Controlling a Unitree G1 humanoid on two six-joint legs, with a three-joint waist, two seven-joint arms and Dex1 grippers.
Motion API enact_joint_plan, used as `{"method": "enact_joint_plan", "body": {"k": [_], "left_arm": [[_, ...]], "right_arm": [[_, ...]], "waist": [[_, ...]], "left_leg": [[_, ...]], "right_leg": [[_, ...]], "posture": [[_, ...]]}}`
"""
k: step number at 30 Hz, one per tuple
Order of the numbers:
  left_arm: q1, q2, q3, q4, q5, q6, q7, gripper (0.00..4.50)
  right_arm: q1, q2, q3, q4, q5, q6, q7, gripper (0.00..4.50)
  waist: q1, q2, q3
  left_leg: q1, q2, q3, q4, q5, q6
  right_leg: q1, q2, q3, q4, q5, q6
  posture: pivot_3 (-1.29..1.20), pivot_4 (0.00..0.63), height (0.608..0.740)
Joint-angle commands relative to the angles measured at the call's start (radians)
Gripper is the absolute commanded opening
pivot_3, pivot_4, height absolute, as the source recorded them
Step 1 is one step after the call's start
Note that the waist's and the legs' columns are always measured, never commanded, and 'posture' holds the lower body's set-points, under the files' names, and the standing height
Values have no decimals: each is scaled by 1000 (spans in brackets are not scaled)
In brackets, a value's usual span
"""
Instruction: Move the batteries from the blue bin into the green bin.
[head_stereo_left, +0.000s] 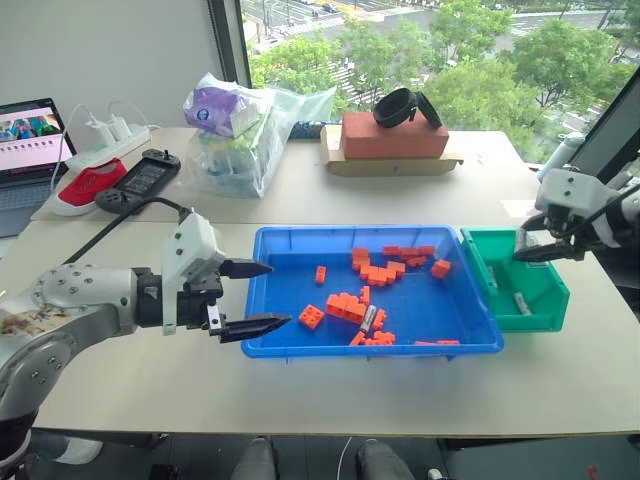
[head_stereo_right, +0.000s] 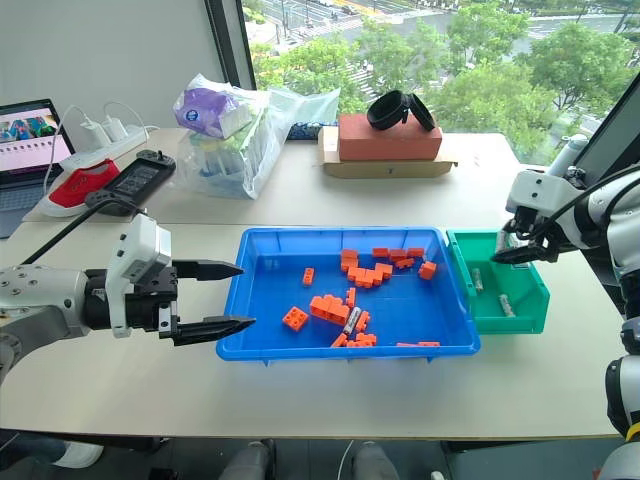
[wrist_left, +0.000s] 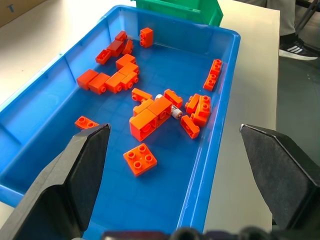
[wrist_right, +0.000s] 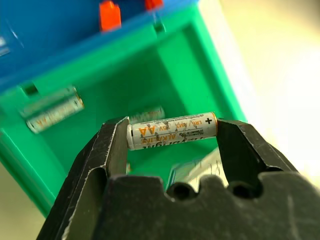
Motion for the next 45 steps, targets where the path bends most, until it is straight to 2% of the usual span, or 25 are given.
{"method": "enact_joint_plan", "body": {"k": [1, 12, 14, 15, 17, 24, 28, 32, 38, 45], "left_arm": [[-10, -1, 11, -12, 4, -20, -4, 4500], [9, 4, 33, -29, -9, -8, 9, 4500], [9, 4, 33, -30, -9, -7, 11, 4500], [10, 4, 33, -30, -8, -6, 16, 4500], [12, 6, 32, -29, -8, -2, 18, 4500], [28, 1, 36, -37, -45, 7, 12, 4500], [23, 1, 31, -35, -49, 3, 22, 4500], [19, 2, 26, -33, -47, 0, 27, 4500], [35, 3, 38, -47, -50, 3, 44, 4500], [56, 6, 38, -69, -34, -6, 64, 4500]], "right_arm": [[23, 23, 5, 22, -6, -44, 11, 2534], [58, 73, 7, 37, -26, -30, -24, 2534], [51, 75, 7, 32, -30, -27, -25, 3540], [44, 73, 6, 29, -33, -30, -27, 3594], [23, 72, 0, 13, -26, -16, -11, 4347], [-79, 82, -34, -189, 44, 66, 85, 4347], [-16, 129, -37, -424, 169, 185, 185, 4347], [83, 200, 8, -638, 258, 334, 206, 4347], [168, 298, 81, -817, 283, 475, 120, 4347], [180, 403, 157, -827, 240, 530, -28, 4347]], "waist": [[0, 0, 0], [4, 0, 0], [3, 0, 0], [4, 0, 0], [5, 0, 0], [0, 1, 1], [7, 1, 1], [11, 1, 0], [16, 1, 0], [18, 0, 0]], "left_leg": [[0, 0, 0, 0, 0, 0], [0, 0, 0, 0, 0, 0], [0, 0, 0, 0, 0, 0], [0, 0, 0, 0, 0, 0], [0, 0, 0, 0, 0, 0], [0, 0, 0, 0, 0, 0], [0, 0, -1, 0, 0, 0], [0, 0, -1, 0, 0, 0], [0, 0, -1, 1, 0, 0], [0, 0, -2, 1, 0, 0]], "right_leg": [[0, 0, 0, 0, 0, 0], [1, 0, 0, 0, 0, 0], [1, 0, 0, 0, 0, 0], [1, 0, 0, 0, 0, 0], [1, 0, 0, 0, 0, 0], [0, 0, 0, 1, 0, 0], [1, 0, -1, 0, 0, 0], [2, 0, -2, 0, 0, 0], [1, 0, -2, 1, 0, 0], [1, 0, -2, 1, 0, 0]], "posture": [[0, 150, 740], [0, 150, 740], [0, 150, 740], [0, 150, 740], [0, 150, 740], [0, 150, 740], [0, 150, 740], [0, 150, 740], [0, 150, 740], [0, 150, 740]]}}
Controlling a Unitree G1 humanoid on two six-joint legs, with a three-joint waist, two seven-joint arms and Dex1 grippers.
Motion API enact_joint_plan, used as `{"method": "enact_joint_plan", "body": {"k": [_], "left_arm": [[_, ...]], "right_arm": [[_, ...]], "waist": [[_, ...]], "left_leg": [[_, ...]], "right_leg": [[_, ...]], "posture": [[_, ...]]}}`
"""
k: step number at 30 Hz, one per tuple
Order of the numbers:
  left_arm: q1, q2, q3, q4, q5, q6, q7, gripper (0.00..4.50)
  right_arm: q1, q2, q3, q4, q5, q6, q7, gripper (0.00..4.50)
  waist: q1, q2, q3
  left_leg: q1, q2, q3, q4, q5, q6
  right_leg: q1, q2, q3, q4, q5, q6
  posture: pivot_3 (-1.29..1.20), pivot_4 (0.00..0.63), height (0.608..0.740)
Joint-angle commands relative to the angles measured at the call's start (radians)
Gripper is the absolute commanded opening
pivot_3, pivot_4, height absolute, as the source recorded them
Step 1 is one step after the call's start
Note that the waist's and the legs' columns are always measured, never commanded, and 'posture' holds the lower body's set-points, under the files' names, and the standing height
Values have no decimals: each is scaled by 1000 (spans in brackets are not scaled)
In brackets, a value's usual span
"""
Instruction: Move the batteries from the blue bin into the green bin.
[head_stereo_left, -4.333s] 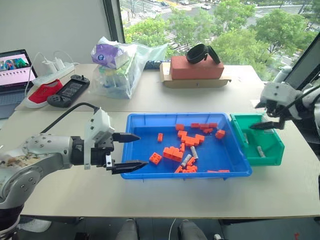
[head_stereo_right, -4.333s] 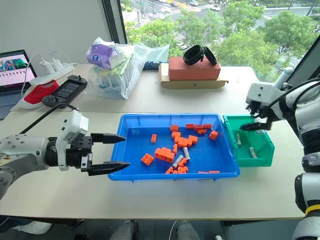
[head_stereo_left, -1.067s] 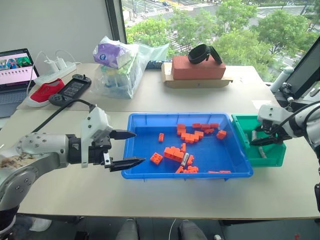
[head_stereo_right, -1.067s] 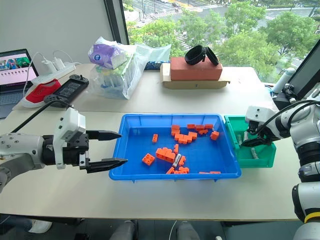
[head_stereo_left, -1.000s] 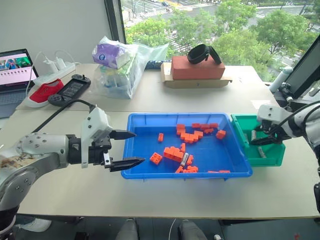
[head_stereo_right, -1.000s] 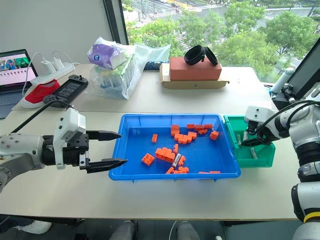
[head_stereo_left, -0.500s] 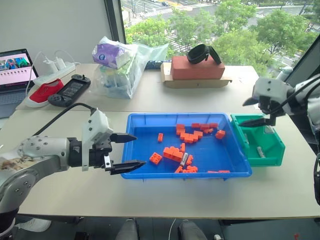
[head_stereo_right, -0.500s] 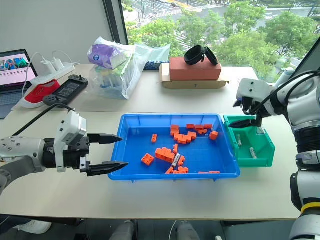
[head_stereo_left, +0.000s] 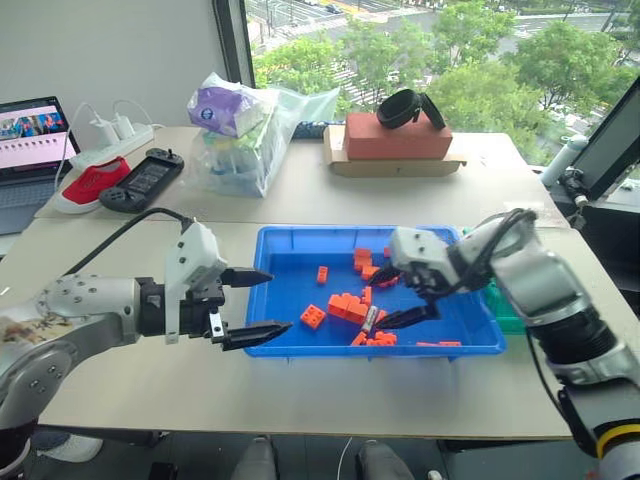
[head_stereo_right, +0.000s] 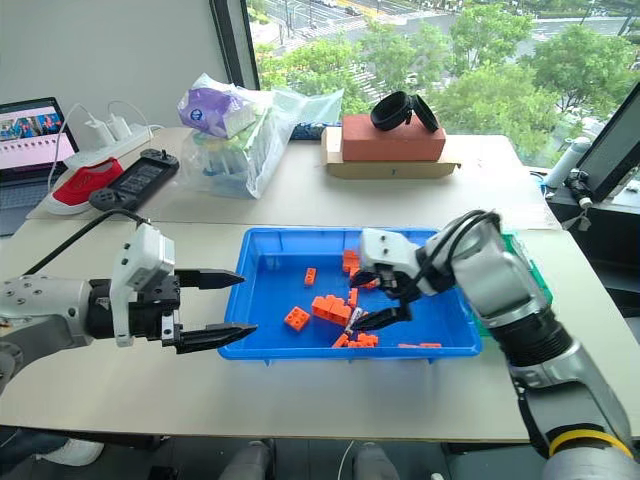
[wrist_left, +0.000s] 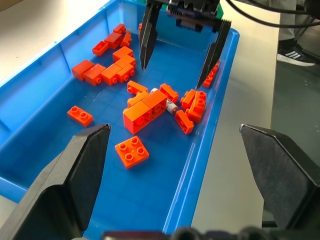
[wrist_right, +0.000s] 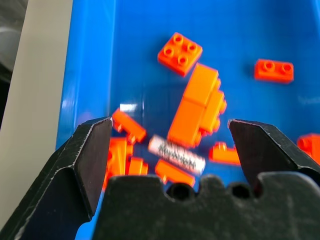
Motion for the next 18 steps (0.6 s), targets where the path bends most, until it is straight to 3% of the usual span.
{"method": "enact_joint_plan", "body": {"k": [1, 11, 15, 18], "left_arm": [[2, 9, 33, -36, 2, -15, 7, 4500], [9, 14, 47, -42, 8, -19, 11, 4500], [9, 15, 47, -38, 24, -26, 7, 4500], [12, 14, 46, -36, 35, -29, 4, 4500]], "right_arm": [[-11, 20, 15, -9, -27, 8, -66, 4347], [-7, 95, 67, 34, -82, 40, -196, 4347], [6, 101, 89, 53, -97, 23, -219, 3341], [8, 104, 80, 32, -81, 33, -216, 2292]], "waist": [[2, 0, 0], [4, 0, 0], [4, 0, 0], [5, 0, 0]], "left_leg": [[0, 0, 0, 0, 0, 0], [0, 0, 0, 0, 0, 0], [0, 0, 0, 0, 0, 0], [0, 0, 0, 0, 0, 0]], "right_leg": [[0, 0, 0, 0, 0, 0], [0, 0, 0, 0, 0, 0], [0, 0, 0, 0, 0, 0], [0, 0, 0, 0, 0, 0]], "posture": [[0, 150, 740], [0, 150, 740], [0, 150, 740], [0, 150, 740]]}}
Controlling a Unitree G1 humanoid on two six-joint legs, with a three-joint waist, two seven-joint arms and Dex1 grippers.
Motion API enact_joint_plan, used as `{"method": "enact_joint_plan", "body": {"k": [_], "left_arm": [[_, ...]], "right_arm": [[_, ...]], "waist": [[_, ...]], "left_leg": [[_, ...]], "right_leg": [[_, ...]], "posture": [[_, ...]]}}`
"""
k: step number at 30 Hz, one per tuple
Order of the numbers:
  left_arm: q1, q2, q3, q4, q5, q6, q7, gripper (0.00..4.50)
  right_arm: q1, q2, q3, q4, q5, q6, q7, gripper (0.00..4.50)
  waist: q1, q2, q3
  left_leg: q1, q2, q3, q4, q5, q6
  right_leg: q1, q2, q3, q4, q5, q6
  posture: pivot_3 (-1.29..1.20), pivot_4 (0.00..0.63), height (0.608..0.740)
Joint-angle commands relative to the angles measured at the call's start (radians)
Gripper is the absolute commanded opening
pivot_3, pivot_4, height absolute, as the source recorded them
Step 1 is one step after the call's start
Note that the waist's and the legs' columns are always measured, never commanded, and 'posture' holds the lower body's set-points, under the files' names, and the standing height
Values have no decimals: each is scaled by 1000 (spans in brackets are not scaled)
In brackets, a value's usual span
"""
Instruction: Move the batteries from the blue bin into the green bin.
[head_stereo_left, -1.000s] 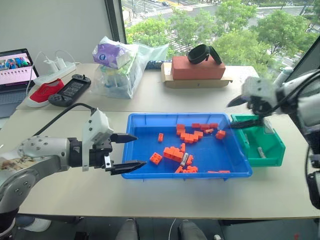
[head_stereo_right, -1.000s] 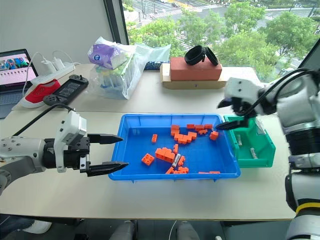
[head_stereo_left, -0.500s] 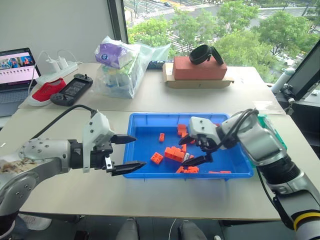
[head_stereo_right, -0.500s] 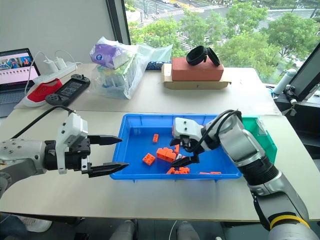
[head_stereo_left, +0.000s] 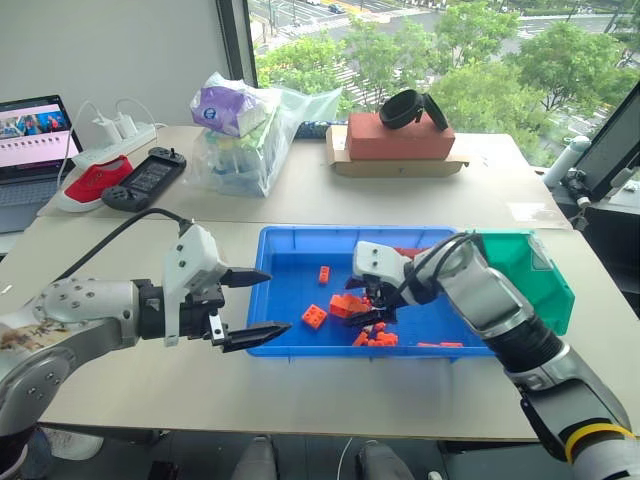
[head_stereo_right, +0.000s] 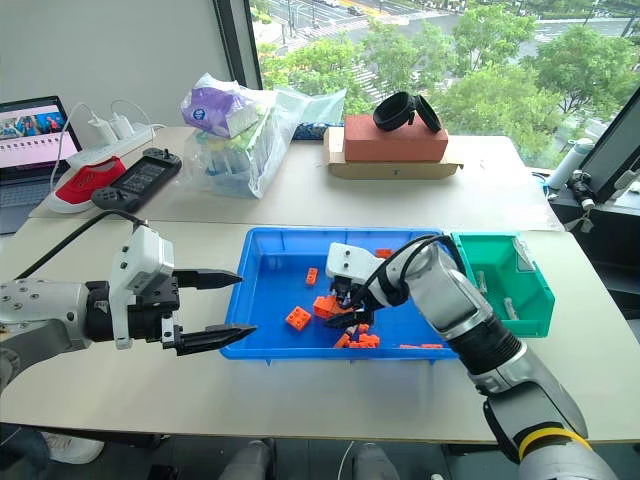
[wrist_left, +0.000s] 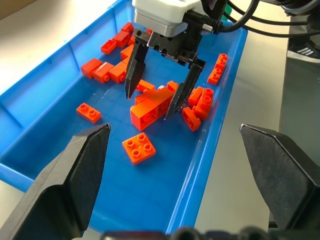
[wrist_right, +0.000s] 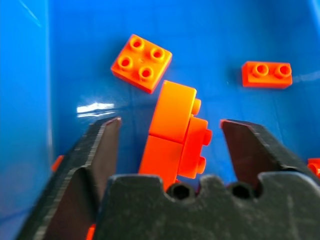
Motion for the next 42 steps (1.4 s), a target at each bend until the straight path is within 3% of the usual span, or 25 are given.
{"method": "enact_joint_plan", "body": {"k": [1, 3, 8, 14, 20, 22, 28, 35, 42], "left_arm": [[0, 11, 28, -17, 15, -25, -6, 4500], [-4, 6, 23, -17, 19, -25, -4, 4500], [-11, 0, 12, -13, 26, -28, -7, 4500], [-26, -7, -7, -4, 37, -33, -17, 4500], [-44, -17, -25, 8, 63, -34, -14, 4500], [-48, -18, -26, 8, 65, -31, -16, 4500], [-51, -17, -27, 9, 70, -28, -24, 4500], [-56, -17, -35, 13, 83, -32, -31, 4500], [-46, -28, -28, -7, 79, -23, -13, 4500]], "right_arm": [[0, 2, -24, -42, 19, 3, -7, 1930], [-25, 27, -82, -31, 54, 10, -29, 1493], [-121, 21, -210, 76, 96, -9, -76, 1493], [-147, -110, -167, 266, -26, -180, -73, 1493], [-143, -138, -153, 384, -90, -275, -94, 1493], [-136, -143, -161, 380, -83, -267, -70, 2507], [-148, -177, -216, 303, -3, -227, 46, 4451], [-82, -219, -175, 71, 98, -193, 231, 4451], [-32, -219, -103, 30, 54, -174, 237, 4451]], "waist": [[0, 0, 0], [-1, 0, 0], [-1, 0, 0], [9, -1, 0], [-5, -1, 0], [-11, -1, 0], [-14, -1, 0], [-14, -1, 0], [-12, -1, 0]], "left_leg": [[0, 0, 0, 0, 0, 0], [0, 0, 0, 0, 0, 0], [0, 0, 0, 0, 0, 0], [0, 0, 0, -1, 0, 0], [0, 0, 1, -1, 0, 0], [0, 0, 0, -1, 0, 0], [0, 0, 0, -1, 0, 0], [0, 0, 0, -1, 0, 0], [0, 0, 0, -1, 0, 0]], "right_leg": [[0, 0, 0, 0, 0, 0], [0, 0, 0, 0, 0, 0], [0, 0, 0, 0, 0, 0], [0, 0, 0, -2, 0, 0], [-1, 0, 1, 0, 0, 0], [-1, 0, 0, 0, 0, 0], [-1, 0, 0, -1, 0, 0], [-1, 0, 0, -1, 0, 0], [0, 0, 0, -1, 0, 0]], "posture": [[0, 150, 740], [0, 150, 740], [0, 150, 740], [0, 150, 740], [0, 150, 740], [0, 150, 740], [0, 150, 740], [0, 150, 740], [0, 150, 740]]}}
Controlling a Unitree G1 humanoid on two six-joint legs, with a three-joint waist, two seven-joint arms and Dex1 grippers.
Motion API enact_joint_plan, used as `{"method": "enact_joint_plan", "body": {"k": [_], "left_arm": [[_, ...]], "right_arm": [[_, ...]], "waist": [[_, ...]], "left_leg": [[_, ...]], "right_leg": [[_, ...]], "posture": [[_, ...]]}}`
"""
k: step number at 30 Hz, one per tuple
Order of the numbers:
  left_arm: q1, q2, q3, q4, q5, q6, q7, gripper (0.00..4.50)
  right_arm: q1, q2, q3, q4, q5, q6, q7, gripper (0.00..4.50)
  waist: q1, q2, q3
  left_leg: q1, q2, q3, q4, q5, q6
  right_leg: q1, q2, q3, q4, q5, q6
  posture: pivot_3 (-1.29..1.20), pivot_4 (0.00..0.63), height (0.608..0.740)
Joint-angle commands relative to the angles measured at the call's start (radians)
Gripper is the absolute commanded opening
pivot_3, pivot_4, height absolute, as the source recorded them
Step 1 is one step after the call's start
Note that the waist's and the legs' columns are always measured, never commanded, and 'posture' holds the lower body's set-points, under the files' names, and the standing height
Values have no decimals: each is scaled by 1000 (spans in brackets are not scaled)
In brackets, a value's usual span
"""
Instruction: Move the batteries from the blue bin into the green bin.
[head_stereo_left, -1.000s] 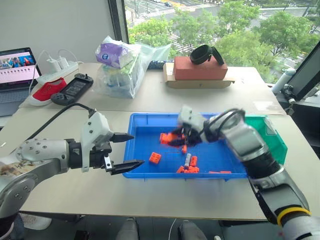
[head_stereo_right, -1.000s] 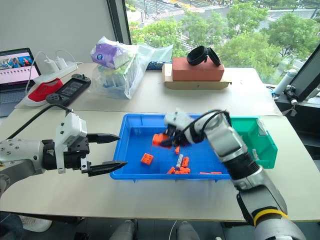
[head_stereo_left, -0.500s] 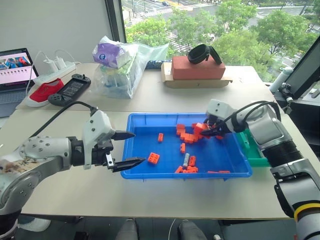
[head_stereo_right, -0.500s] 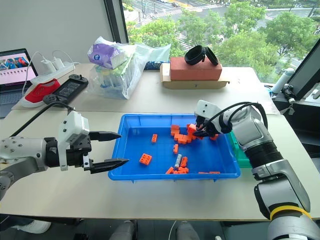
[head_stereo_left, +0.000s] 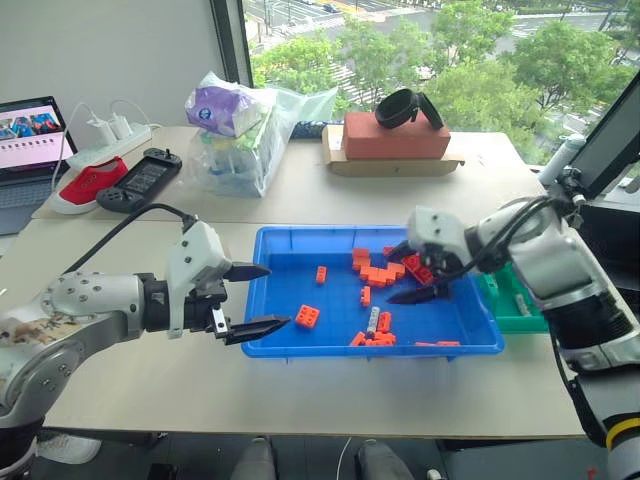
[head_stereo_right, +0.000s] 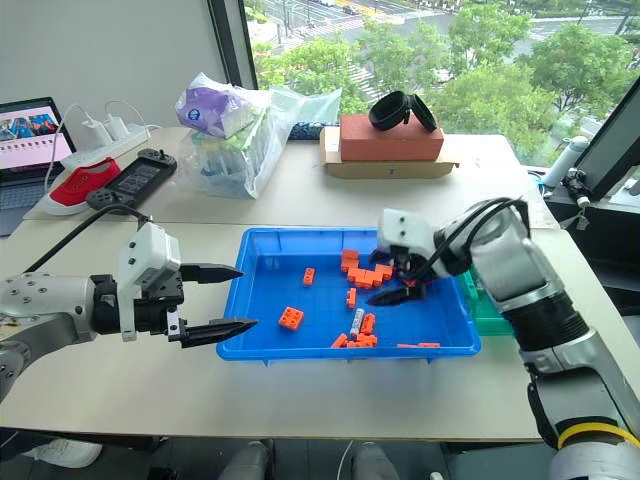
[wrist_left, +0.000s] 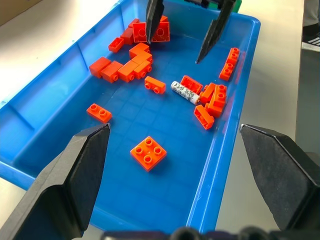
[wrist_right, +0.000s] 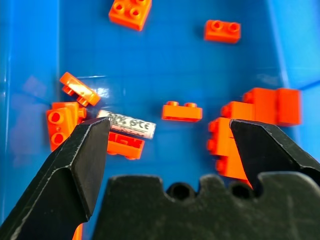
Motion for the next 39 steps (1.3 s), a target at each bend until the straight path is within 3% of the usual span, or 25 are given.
{"method": "enact_joint_plan", "body": {"k": [1, 12, 18, 27, 39], "left_arm": [[-2, -7, 19, -35, -9, -14, 12, 4500], [15, -3, 33, -47, -8, -13, 12, 4500], [15, -2, 33, -48, -8, -12, 13, 4500], [20, -4, 12, -38, 31, -32, 11, 4500], [20, -9, 13, -28, 43, -38, -1, 4500]], "right_arm": [[14, -25, 0, -52, -4, 5, 19, 4451], [35, -6, 8, -64, -15, -55, 13, 4451], [38, 12, 34, -89, -28, 55, 8, 4451], [41, 94, 61, -39, -98, 242, -166, 4451], [79, 26, 107, -199, -29, 355, -104, 4451]], "waist": [[1, 0, 0], [-1, 0, 0], [4, 0, 0], [2, 0, 0], [11, 0, 0]], "left_leg": [[0, 0, 0, 0, 0, 0], [0, 0, 0, 0, 0, 0], [0, 0, 0, 0, 0, 0], [0, 0, 0, 0, 0, 0], [0, 0, 0, 0, 0, 0]], "right_leg": [[0, 0, 0, 0, 0, 0], [0, 0, 0, 0, 0, 0], [0, 0, 0, 0, 0, 0], [0, 0, 0, 0, 0, 0], [0, 0, 0, 0, 0, 0]], "posture": [[0, 150, 740], [0, 150, 740], [0, 150, 740], [0, 150, 740], [0, 150, 740]]}}
